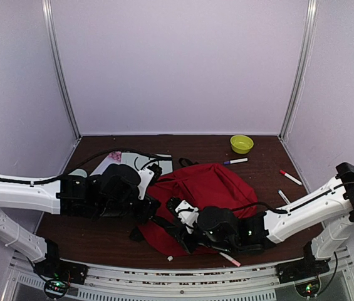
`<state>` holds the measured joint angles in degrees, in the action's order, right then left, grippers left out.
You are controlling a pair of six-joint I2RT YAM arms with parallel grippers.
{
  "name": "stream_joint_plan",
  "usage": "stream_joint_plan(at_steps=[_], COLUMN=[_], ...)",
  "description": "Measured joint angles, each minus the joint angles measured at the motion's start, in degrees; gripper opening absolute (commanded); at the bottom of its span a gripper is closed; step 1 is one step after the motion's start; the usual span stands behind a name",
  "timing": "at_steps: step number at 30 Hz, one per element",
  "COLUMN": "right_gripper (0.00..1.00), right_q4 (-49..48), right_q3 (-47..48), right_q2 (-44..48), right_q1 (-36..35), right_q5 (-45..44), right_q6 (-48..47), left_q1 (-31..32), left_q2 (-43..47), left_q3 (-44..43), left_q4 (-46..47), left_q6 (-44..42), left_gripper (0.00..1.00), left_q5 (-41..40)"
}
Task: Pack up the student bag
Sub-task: Hold the largest pocket of the student bag.
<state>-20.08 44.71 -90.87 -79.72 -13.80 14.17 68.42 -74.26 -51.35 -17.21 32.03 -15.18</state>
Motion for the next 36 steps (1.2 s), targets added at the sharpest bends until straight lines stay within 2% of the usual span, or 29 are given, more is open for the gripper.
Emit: stream_joint_plan(at_steps=[8, 10, 23, 27, 32, 36], right_gripper=[0.18, 0.17, 0.30, 0.22, 0.02, 0.00], right_q4=[0.92, 0.92, 0.94, 0.98, 1.09, 1.73], right_q3=[1.53, 1.57, 1.55, 1.57, 1.68, 2.01], right_q2=[-2.97, -2.97, -2.97, -2.97, -2.99, -2.99], right_q1=[1.33, 1.75, 4.09, 4.24, 4.24, 4.24], right_q5=[2.51, 2.97, 5.55, 8.87, 11.50, 11.87], right_q6=[1.07, 1.16, 1.05, 0.55, 0.24, -0.33], left_q1=[0.07, 0.07, 0.33, 0.55, 0.59, 0.59], left_q2=[0.00, 0.00, -0.66, -1.29, -1.38, -1.38], left_q3=[0.00, 0.00, -0.98, -1.38, -1.60, -1.64], left_q4=[-0.02, -0.02, -0.09, -0.15, -0.33, -0.90], left_q6=[0.02, 0.02, 0.00, 0.00, 0.00, 0.04], left_gripper=[0.00, 0.00, 0.00, 0.00, 0.00, 0.00], left_q5=[0.02, 0.02, 0.90, 1.05, 1.01, 0.13])
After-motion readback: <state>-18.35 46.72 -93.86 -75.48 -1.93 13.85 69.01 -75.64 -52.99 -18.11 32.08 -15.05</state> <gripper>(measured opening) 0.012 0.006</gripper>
